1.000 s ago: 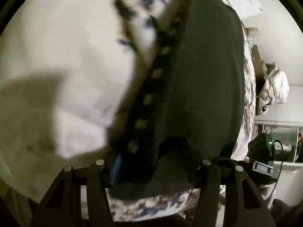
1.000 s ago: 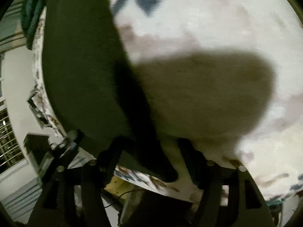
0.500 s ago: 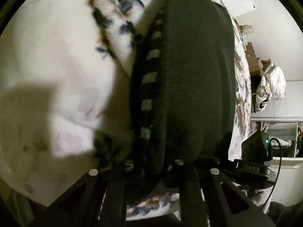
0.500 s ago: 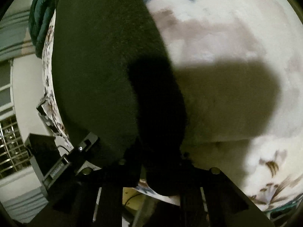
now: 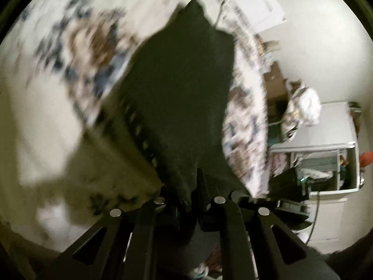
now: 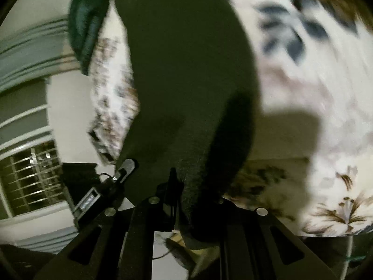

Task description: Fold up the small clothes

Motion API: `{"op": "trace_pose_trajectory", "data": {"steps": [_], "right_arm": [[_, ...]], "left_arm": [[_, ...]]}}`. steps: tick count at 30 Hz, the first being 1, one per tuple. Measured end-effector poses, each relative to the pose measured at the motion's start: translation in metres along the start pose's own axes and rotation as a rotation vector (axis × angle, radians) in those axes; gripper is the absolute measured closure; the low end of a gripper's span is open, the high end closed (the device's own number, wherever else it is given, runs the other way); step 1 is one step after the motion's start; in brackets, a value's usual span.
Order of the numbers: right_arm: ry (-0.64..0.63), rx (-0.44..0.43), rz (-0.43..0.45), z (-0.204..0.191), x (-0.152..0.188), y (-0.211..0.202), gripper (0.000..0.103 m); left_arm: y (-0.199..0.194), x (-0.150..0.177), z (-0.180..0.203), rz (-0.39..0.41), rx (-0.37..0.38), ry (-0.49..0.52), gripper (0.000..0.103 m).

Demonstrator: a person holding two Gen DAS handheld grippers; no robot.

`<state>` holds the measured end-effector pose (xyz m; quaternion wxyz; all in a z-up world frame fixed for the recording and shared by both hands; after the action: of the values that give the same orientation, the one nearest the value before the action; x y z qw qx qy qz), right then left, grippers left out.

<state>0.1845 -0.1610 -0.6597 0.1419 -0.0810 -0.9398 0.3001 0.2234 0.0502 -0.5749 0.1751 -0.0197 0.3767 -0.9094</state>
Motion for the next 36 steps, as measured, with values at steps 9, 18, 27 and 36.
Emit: {"op": "trace_pose_trajectory", "data": {"steps": [9,18,27,36], "right_arm": [[-0.012,-0.112,0.174,-0.078,-0.128,-0.047,0.090],[0.043,-0.117,0.255,-0.110,-0.306,-0.023,0.090],[0.206,-0.275,0.271,-0.113,-0.440,-0.017,0.061],[-0.157,0.167,0.235,-0.119,-0.441,-0.031,0.043]], "left_arm": [[0.024,-0.142,0.052,0.168,0.080,0.012,0.095],[0.105,-0.277,0.045,0.144,0.054,0.021,0.092],[0.128,-0.367,0.023,0.209,0.139,-0.176,0.057],[0.149,-0.355,0.037,0.123,-0.183,0.229,0.050]]}}
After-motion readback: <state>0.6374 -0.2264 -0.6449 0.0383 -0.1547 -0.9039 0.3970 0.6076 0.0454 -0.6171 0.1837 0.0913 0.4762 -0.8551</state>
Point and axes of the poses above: each gripper's, at about its wrist camera, not at the fingertips, and y roughly the way its jaws point, z to its right, x to its underside, the point moved 10 cm from there along y, roughly the way its jaws point, and after that the axes turned 1 degree about -x, right-handed, at the moved point
